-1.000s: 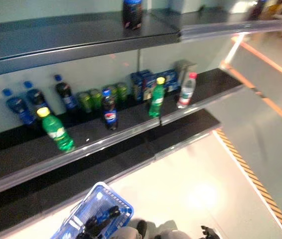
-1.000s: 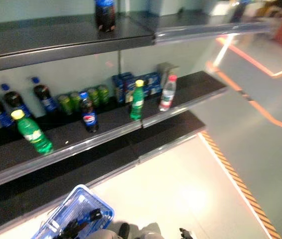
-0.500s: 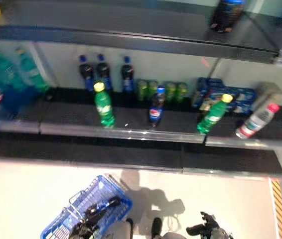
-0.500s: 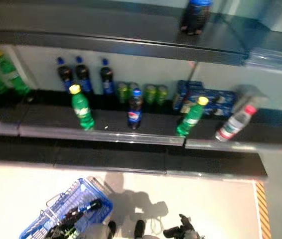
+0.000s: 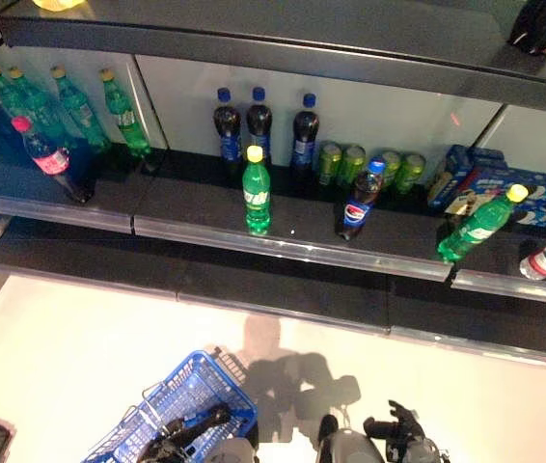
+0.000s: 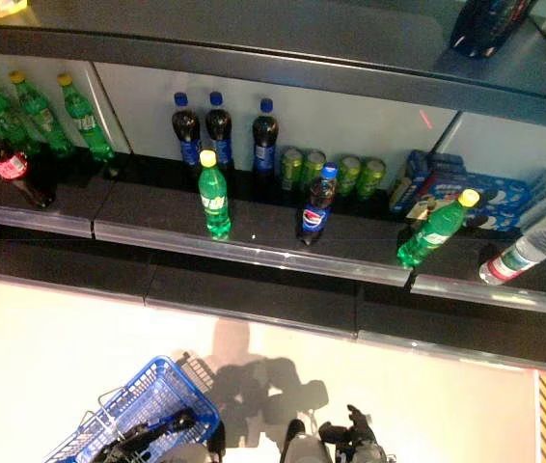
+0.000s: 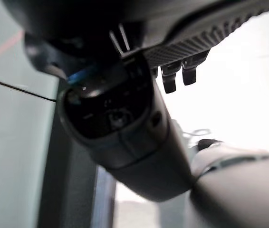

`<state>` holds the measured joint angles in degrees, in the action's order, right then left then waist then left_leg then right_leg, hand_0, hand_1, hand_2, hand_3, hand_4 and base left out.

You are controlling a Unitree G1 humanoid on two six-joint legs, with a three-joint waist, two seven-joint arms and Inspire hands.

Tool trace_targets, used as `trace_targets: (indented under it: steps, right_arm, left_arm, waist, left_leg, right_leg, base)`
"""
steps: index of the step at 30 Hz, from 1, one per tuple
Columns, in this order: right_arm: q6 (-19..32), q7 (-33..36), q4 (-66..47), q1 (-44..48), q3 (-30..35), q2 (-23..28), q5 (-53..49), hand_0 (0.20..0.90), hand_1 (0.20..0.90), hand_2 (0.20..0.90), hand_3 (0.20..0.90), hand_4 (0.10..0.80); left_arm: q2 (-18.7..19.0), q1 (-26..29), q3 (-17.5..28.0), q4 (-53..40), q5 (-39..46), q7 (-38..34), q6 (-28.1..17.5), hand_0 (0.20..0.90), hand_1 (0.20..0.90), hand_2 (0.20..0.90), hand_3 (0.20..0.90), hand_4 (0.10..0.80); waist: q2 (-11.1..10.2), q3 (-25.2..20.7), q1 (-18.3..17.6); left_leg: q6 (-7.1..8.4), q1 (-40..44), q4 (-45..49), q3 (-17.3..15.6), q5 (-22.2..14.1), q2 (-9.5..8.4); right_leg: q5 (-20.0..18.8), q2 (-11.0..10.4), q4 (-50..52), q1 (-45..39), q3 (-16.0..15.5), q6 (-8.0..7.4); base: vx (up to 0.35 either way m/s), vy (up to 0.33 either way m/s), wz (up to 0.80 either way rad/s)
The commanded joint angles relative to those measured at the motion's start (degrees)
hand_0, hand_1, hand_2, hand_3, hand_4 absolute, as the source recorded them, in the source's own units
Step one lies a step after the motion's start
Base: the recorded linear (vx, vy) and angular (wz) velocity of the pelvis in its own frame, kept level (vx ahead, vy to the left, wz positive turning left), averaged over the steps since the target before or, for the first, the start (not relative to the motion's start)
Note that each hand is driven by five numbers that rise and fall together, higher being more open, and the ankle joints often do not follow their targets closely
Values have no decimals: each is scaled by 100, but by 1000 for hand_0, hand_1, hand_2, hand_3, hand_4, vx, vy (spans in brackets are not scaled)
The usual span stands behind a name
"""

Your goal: Pick up the drink and place into the basket.

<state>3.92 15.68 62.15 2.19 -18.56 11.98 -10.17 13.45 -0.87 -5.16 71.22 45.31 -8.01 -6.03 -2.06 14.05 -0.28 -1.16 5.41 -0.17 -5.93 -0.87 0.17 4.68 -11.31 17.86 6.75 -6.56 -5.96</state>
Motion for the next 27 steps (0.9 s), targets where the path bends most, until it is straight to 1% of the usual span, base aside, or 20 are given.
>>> trace_targets:
  steps: [1, 2, 4, 5, 7, 8, 9, 10, 11, 13, 14, 15, 16, 18, 20, 21, 24, 26, 27]
  right_arm:
    - [49, 25, 17, 100, -222, 257, 47, 900, 900, 900, 900, 800]
    - [-16, -23, -24, 192, -250, 283, 131, 900, 900, 900, 900, 800]
    - [-150, -49, -68, 224, -290, 305, 148, 900, 900, 900, 900, 800]
    - [-102, -96, -104, 227, -337, 353, 121, 900, 900, 900, 900, 800]
    - [18, -155, -301, 220, -360, 428, 171, 900, 900, 900, 900, 800]
    - [33, -163, -380, 206, -360, 452, 197, 900, 900, 900, 900, 800]
    - [31, -190, -690, 156, -368, 544, 190, 900, 900, 900, 900, 800]
    - [-123, -206, -1147, 110, -373, 647, 207, 900, 900, 900, 900, 800]
    - [-235, -232, -1761, 27, -358, 790, 366, 900, 900, 900, 900, 800]
    - [-461, -239, -2521, -92, -341, 960, 450, 900, 900, 900, 900, 800]
    - [-483, -240, -2832, -148, -329, 1030, 465, 900, 900, 900, 900, 800]
    - [-491, -283, -3740, -228, -299, 1328, 622, 900, 900, 900, 900, 800]
    - [-442, -301, -3949, -237, -277, 1404, 665, 900, 900, 900, 900, 800]
    - [-375, -408, -4777, -227, -120, 1667, 730, 900, 900, 900, 900, 800]
    - [-84, -346, -5282, -203, 49, 1874, 865, 900, 900, 900, 900, 800]
    - [-47, -377, -5737, -154, 262, 2068, 836, 900, 900, 900, 900, 800]
    - [150, -240, -6699, 22, 879, 2441, 501, 900, 900, 900, 900, 800]
    - [294, -40, -7047, 138, 1175, 2596, 298, 900, 900, 900, 900, 800]
    - [291, -40, -7055, 132, 1181, 2598, 297, 900, 900, 900, 900, 800]
  left_arm:
    - [65, 159, -168, -484, -90, 228, -457, 300, 300, 300, 200, 100]
    - [38, 190, -117, -514, -45, 154, -448, 300, 300, 300, 200, 100]
    - [-4, 199, -108, -538, 86, 88, -411, 300, 300, 300, 200, 100]
    - [-78, 188, -131, -546, 162, 72, -390, 300, 300, 300, 200, 100]
    - [-182, 178, -199, -554, -116, 115, -402, 300, 300, 300, 200, 100]
    - [-198, 168, -217, -578, -155, 119, -394, 300, 300, 300, 200, 100]
    - [-218, 122, -283, -683, -206, 97, -362, 300, 300, 300, 200, 100]
    - [-205, 54, -324, -781, -207, 82, -357, 300, 300, 300, 200, 100]
    - [-184, -37, -324, -932, -227, 82, -319, 300, 300, 300, 200, 100]
    - [-153, -140, -286, -1081, -285, 91, -272, 300, 300, 300, 200, 100]
    - [-141, -189, -262, -1138, -323, 97, -264, 300, 300, 300, 200, 100]
    - [-66, -303, -221, -1216, -303, 101, -264, 300, 300, 300, 200, 100]
    - [-54, -325, -199, -1218, -302, 96, -265, 300, 300, 300, 200, 100]
    - [-23, -429, -70, -1230, -369, 118, -262, 300, 300, 300, 200, 100]
    - [-8, -510, -15, -1227, -410, 155, -293, 300, 300, 300, 200, 100]
    - [-12, -547, 50, -1215, -443, 195, -311, 300, 300, 300, 200, 100]
    - [-42, -576, 179, -1158, -512, 255, -330, 300, 300, 300, 200, 100]
    - [-54, -577, 233, -1125, -602, 295, -296, 300, 300, 300, 200, 100]
    - [-56, -575, 230, -1124, -603, 296, -296, 300, 300, 300, 200, 100]
  waist:
    - [189, -58, -55]
    - [188, -59, -62]
    - [165, -74, -59]
    - [159, -93, -68]
    - [148, -132, -102]
    - [146, -138, -109]
    - [139, -150, -131]
    - [136, -156, -157]
    - [138, -165, -196]
    - [140, -177, -234]
    - [138, -180, -252]
    - [130, -191, -306]
    - [128, -197, -318]
    - [107, -225, -342]
    - [92, -247, -348]
    - [86, -255, -348]
    - [83, -267, -342]
    - [78, -287, -327]
    - [81, -284, -325]
  left_leg:
    - [273, -440, 792, 67, -342, 267]
    - [324, -477, 876, 10, -364, 388]
    - [349, -527, 983, -18, -374, 427]
    - [397, -512, 926, -26, -309, 527]
    - [444, -434, 749, -63, -202, 651]
    - [453, -417, 715, -61, -186, 667]
    - [480, -381, 624, -36, -147, 702]
    - [506, -347, 546, -38, -110, 729]
    - [535, -291, 445, -72, -61, 776]
    - [560, -238, 355, -101, -19, 817]
    - [569, -219, 326, -106, -8, 826]
    - [585, -158, 222, -130, 15, 850]
    - [588, -142, 194, -144, 22, 860]
    - [600, -95, 117, -194, 38, 892]
    - [609, -58, 74, -217, 38, 912]
    - [614, -51, 64, -233, 35, 927]
    - [633, -50, 59, -272, 20, 966]
    - [636, -39, 56, -294, 4, 975]
    - [636, -37, 57, -294, 2, 975]
  right_leg:
    - [-908, -263, -910, -67, 63, -269]
    - [-880, -261, -1069, -140, 122, -265]
    - [-874, -240, -1159, -210, 75, -227]
    - [-829, -163, -1174, -239, 53, -187]
    - [-803, -64, -1241, -289, 26, -128]
    - [-801, -48, -1259, -301, 24, -120]
    - [-788, -2, -1303, -329, 29, -103]
    - [-788, 26, -1336, -346, 26, -92]
    - [-792, 49, -1376, -375, 12, -81]
    - [-789, 62, -1410, -412, -7, -75]
    - [-787, 65, -1422, -425, -12, -74]
    - [-767, 86, -1450, -461, -7, -74]
    - [-763, 93, -1461, -470, -6, -76]
    - [-748, 111, -1524, -517, -1, -89]
    - [-737, 126, -1557, -542, -1, -96]
    - [-728, 131, -1566, -548, -5, -105]
    - [-688, 136, -1558, -552, -23, -116]
    - [-672, 130, -1571, -577, -48, -123]
    - [-671, 130, -1571, -579, -48, -123]
  base:
    - [-88, -261, 6]
    - [-47, -231, 7]
    - [-12, -204, -3]
    - [-3, -187, -13]
    - [1, -171, -16]
    - [7, -134, -24]
    - [-4, -100, -26]
    - [-13, -113, -32]
    - [-13, -68, -26]
    - [1, -38, -17]
    - [12, -36, -7]
    - [10, -33, -3]
    - [19, -40, -8]
    - [27, -35, -7]
    - [29, -33, -4]
    - [14, -28, -4]
    - [10, -8, -2]
    - [0, 0, 0]
    - [40, -3, 0]
